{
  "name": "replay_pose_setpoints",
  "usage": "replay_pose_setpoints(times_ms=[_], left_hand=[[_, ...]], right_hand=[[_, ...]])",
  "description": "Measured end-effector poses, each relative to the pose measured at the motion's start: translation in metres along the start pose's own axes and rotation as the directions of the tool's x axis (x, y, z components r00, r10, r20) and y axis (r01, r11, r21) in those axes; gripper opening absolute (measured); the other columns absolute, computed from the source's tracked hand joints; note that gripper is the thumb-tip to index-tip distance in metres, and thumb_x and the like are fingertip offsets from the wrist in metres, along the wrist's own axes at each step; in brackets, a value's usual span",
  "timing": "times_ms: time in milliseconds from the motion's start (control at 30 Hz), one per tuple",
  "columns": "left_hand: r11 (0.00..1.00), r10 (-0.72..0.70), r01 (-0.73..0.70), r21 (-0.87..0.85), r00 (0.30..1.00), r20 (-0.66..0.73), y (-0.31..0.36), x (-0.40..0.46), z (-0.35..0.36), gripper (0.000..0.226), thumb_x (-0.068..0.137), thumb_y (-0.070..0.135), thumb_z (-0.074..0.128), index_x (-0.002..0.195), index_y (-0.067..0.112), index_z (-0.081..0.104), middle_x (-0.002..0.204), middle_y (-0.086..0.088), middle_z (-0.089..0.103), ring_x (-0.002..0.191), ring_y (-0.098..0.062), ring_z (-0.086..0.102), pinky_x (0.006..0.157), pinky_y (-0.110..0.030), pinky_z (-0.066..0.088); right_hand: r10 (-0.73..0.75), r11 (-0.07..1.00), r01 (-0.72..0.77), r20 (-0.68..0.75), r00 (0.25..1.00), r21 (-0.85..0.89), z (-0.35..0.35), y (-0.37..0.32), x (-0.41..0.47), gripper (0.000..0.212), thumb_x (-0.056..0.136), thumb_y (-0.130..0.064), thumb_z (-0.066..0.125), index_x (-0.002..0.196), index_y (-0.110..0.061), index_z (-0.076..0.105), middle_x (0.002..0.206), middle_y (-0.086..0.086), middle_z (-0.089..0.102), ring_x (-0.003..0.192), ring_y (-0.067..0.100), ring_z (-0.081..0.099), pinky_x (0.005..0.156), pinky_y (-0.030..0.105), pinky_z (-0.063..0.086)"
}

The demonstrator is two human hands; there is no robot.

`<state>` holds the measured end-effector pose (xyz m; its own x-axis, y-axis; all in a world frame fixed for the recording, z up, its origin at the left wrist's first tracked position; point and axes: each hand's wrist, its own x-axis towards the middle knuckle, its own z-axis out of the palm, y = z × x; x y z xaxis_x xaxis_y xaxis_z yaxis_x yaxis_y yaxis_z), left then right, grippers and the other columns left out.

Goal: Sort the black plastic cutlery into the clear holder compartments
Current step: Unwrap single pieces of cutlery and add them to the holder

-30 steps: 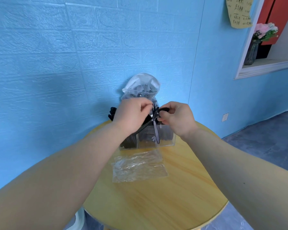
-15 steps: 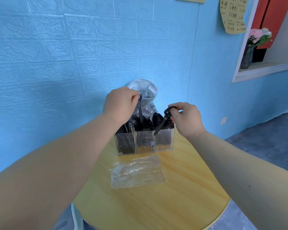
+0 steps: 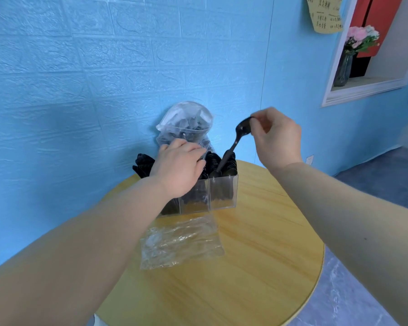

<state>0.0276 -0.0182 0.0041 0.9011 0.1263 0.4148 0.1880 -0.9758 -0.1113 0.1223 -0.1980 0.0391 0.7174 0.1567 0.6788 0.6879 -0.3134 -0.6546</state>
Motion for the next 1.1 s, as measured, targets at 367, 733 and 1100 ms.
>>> replay_pose_setpoints(times_ms=[367, 733, 1100], left_hand=[[0.993, 0.065, -0.056, -0.105, 0.995, 0.076, 0.015, 0.004, 0.028, 0.046, 0.102, 0.037, 0.031, 0.145, 0.023, 0.036, 0.148, 0.006, 0.038, 0.135, -0.018, 0.027, 0.111, -0.039, 0.027], [0.983, 0.111, -0.116, -0.144, 0.993, -0.042, 0.010, 0.001, 0.042, 0.044, 0.098, 0.030, 0.045, 0.140, 0.018, 0.044, 0.138, -0.002, 0.046, 0.130, -0.023, 0.036, 0.106, -0.043, 0.035], [0.980, 0.092, -0.129, -0.154, 0.968, -0.232, 0.008, -0.030, 0.037, 0.042, 0.093, 0.031, 0.049, 0.131, 0.014, 0.055, 0.131, -0.002, 0.055, 0.126, -0.024, 0.042, 0.102, -0.044, 0.040]], right_hand=[[-0.262, 0.950, 0.273, 0.091, 0.961, -0.150, 0.020, 0.001, 0.028, 0.019, 0.091, -0.015, 0.055, 0.102, -0.010, 0.070, 0.093, 0.009, 0.068, 0.084, 0.028, 0.061, 0.080, 0.042, 0.048], [-0.145, 0.863, 0.382, 0.562, 0.814, -0.330, 0.060, 0.053, 0.000, 0.034, 0.099, -0.033, 0.037, 0.115, -0.028, 0.067, 0.137, 0.002, 0.048, 0.131, 0.027, 0.025, 0.104, 0.040, 0.033], [-0.301, 0.912, 0.367, 0.309, 0.902, -0.183, 0.043, 0.043, -0.034, 0.028, 0.093, -0.022, 0.051, 0.118, -0.014, 0.062, 0.109, 0.004, 0.060, 0.106, 0.024, 0.048, 0.084, 0.023, 0.034]])
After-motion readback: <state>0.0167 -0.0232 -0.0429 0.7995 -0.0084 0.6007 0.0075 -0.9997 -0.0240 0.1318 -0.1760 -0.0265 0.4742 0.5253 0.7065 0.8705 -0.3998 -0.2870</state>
